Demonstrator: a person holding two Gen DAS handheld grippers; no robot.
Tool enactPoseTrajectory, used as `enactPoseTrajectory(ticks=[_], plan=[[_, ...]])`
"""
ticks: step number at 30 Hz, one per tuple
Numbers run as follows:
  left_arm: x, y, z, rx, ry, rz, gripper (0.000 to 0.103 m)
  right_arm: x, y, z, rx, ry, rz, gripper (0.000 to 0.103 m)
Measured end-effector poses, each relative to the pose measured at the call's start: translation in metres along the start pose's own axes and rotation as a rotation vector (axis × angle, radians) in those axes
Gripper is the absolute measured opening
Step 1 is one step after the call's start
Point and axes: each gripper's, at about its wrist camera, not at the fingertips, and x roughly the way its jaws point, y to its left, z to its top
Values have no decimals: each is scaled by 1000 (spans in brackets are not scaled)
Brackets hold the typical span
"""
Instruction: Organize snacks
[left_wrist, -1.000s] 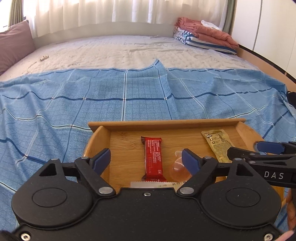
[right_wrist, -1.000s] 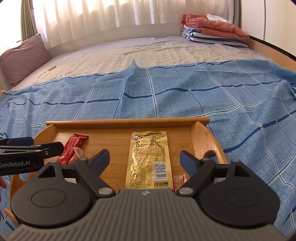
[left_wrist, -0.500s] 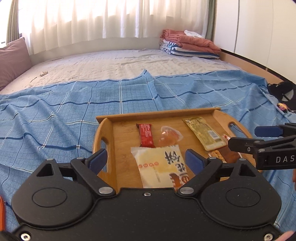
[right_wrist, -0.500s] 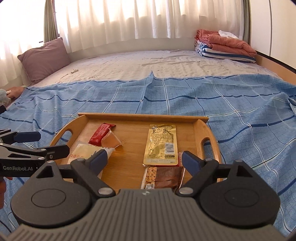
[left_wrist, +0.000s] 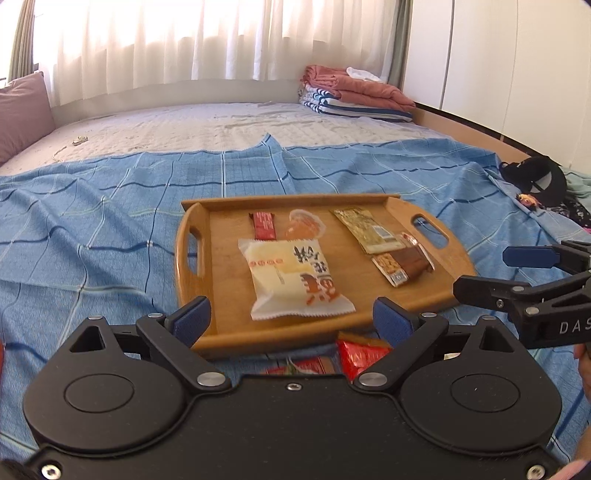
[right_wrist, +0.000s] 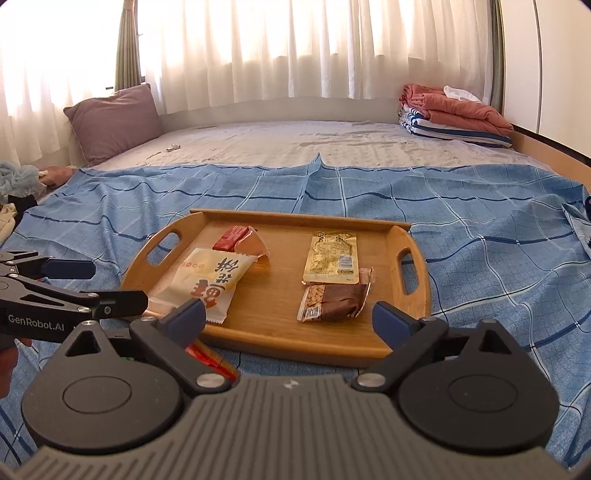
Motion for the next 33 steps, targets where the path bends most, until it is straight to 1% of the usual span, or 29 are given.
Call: enactPoseTrajectory(ticks=[4,12,21,23,26,27,29,30,32,33], plan=[[-4,-1,-16,-4,19,-3,94,-10,4,-17,-21,-1,-4,101],[-10,1,-43,-3,19,16,94,-24,13,-50,-65,12,-17,102],[-11,-9,-70,63,14,28,94,-28,22,-80,-100,44,-26,102],[-11,-10,-73,65,15,21,91,-29,23,-85,-103,42,-33,102],[-10,-9,-77,50,16,6,79,-28,24,-92,-91,38,-39,102],[-10,-9,-78,42,14,5,77,-27,24,-94,-89,36,-41,102],[-9,-9,-79,39,12,6,68,-26,25,-97,-90,37,-49,102],[-8,-9,-80,40,10,8,66,-24,24,-98,-92,40,-50,102],[-7,-9,-80,45,6,14,59,-22,24,-100,-89,45,-49,102],[-7,-9,-81,46,5,16,57,-20,25,-101,-88,48,-47,102]])
